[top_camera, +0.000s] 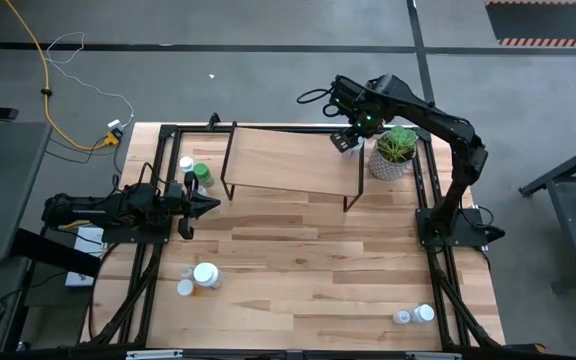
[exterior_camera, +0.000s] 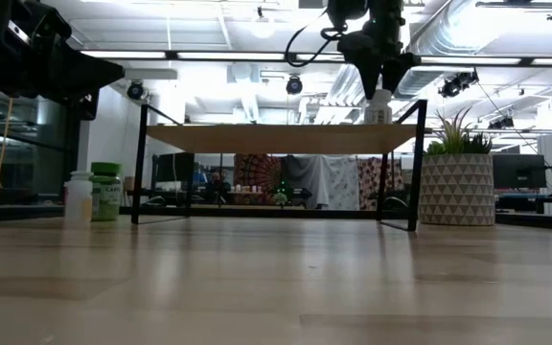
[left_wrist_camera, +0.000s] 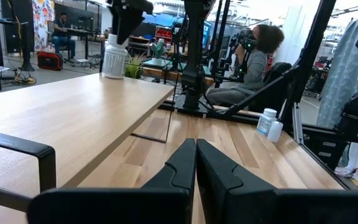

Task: Pick and place medicine bottles onto shelf by color
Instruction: Put the white medicine bottle on the shelf

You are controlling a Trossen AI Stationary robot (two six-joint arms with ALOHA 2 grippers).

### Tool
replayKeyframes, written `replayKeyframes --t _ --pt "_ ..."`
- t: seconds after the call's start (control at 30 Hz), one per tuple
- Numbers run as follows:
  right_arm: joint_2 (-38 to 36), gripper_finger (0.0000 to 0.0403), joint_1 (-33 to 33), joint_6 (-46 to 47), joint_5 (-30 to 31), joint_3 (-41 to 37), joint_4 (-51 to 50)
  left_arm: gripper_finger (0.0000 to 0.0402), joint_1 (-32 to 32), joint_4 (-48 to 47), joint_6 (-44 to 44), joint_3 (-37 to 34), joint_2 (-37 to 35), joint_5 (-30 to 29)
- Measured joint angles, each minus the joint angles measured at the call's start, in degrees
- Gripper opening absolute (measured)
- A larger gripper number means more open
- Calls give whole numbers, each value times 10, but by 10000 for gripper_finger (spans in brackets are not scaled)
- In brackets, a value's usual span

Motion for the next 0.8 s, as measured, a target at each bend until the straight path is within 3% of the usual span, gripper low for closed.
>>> replayKeyframes --t 0.6,0.8 --pt "0 218 0 12 2 0 1 3 0 0 0 0 0 0" --pt "0 218 0 -4 -66 0 -1 3 0 0 0 0 0 0"
